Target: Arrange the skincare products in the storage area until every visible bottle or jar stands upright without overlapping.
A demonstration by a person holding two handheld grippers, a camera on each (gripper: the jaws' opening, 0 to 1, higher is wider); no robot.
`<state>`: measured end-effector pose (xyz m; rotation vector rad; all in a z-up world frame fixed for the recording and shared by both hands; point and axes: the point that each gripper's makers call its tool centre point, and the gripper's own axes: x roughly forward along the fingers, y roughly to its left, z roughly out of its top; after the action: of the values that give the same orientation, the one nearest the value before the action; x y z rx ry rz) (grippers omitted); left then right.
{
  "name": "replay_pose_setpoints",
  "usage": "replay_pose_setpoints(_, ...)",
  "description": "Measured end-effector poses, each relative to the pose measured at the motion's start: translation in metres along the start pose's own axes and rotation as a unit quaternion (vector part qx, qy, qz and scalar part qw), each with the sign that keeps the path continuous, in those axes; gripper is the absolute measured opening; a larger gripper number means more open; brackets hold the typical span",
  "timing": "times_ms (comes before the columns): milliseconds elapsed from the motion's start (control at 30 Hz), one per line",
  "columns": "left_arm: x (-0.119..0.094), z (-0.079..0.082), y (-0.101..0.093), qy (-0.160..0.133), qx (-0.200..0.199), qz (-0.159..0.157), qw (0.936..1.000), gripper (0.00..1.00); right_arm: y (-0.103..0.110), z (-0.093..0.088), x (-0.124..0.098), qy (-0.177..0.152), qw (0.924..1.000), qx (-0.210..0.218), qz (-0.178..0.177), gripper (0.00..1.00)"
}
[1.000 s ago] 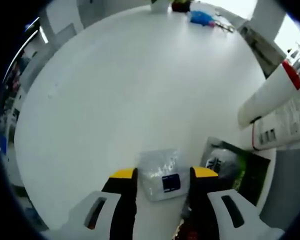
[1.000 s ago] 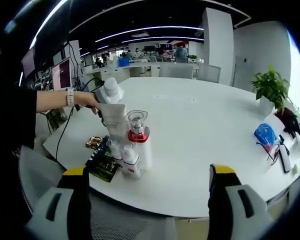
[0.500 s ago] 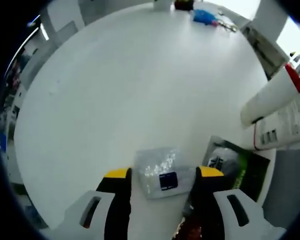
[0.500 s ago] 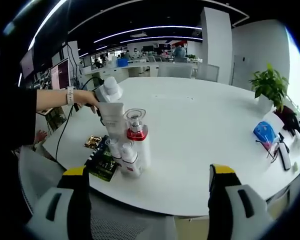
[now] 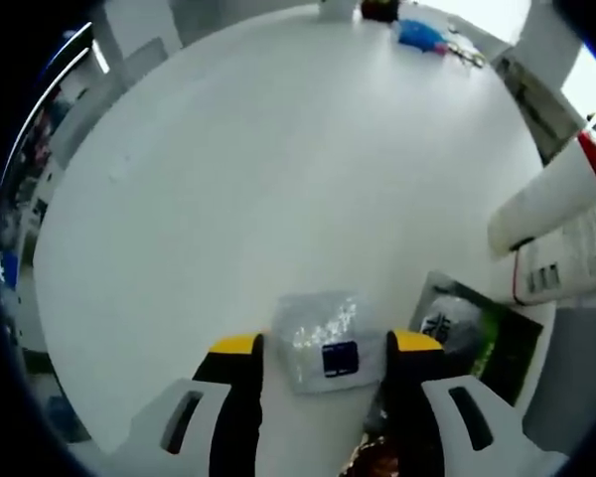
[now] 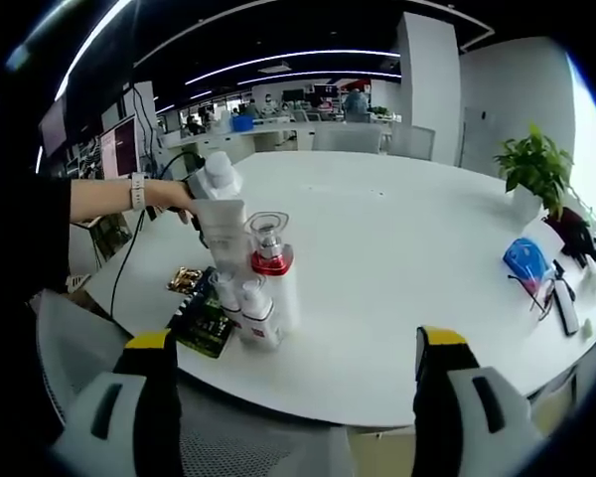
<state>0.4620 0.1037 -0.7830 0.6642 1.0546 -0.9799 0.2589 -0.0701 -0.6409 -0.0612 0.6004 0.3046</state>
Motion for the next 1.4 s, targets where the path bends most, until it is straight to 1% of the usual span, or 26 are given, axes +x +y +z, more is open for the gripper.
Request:
replay_pose_setpoints(133,-0.001,0.000,-0.002,-0.002,0.005,-0.002,1.0000,0.43,0.001,0.002,0.001,-0.002,1.0000,-0.002,0.002,1.00)
replay_pose_setpoints(200,-0.002,-0.001,-0.002,-0.001,0.008,-0.004,1.0000,0.37,0.001,0.003,0.002,-0.003,1.0000,-0.002,0.003,1.00)
replay_pose_setpoints(333,0.000,-0.003,-0.002,-0.005,0.012,-0.008,0.9999,0.37,0.002,0.003,0.002,-0.001,1.0000,-0.006,0.004,1.00)
replay_pose_setpoints(567,-0.001,-0.008,0.002,-0.002,0.024,-0.007,0.9997,0.37,0.004,0.006,0.004,-0.001,0.9999,-0.010,0.008,1.00)
replay_pose_setpoints(733,-0.009,-0.005,0.005,-0.016,0.019,-0.008,0.9997,0.37,0.009,0.010,0.007,-0.004,0.9997,-0.018,0.018,1.00)
replay_pose_setpoints(1000,-0.023,-0.007,0.009,-0.032,0.015,-0.001,0.9994,0.37,0.015,0.013,0.010,-0.007,0.9992,-0.025,0.029,1.00)
replay_pose_setpoints(1100,-0.027,-0.008,0.011,-0.037,0.014,0.003,0.9992,0.37,0.015,0.014,0.011,-0.006,0.9992,-0.027,0.030,1.00)
replay_pose_setpoints(1200,-0.034,-0.010,0.010,-0.051,0.009,0.001,0.9986,0.37,0.016,0.014,0.011,-0.007,0.9991,-0.029,0.031,1.00)
replay_pose_setpoints(1267,-0.038,-0.013,0.010,-0.053,0.004,0.002,0.9986,0.37,0.016,0.014,0.011,-0.005,0.9989,-0.033,0.033,1.00)
replay_pose_setpoints(1400,-0.047,-0.018,0.010,-0.060,0.003,0.009,0.9981,0.37,0.019,0.016,0.013,-0.013,0.9985,-0.038,0.038,1.00)
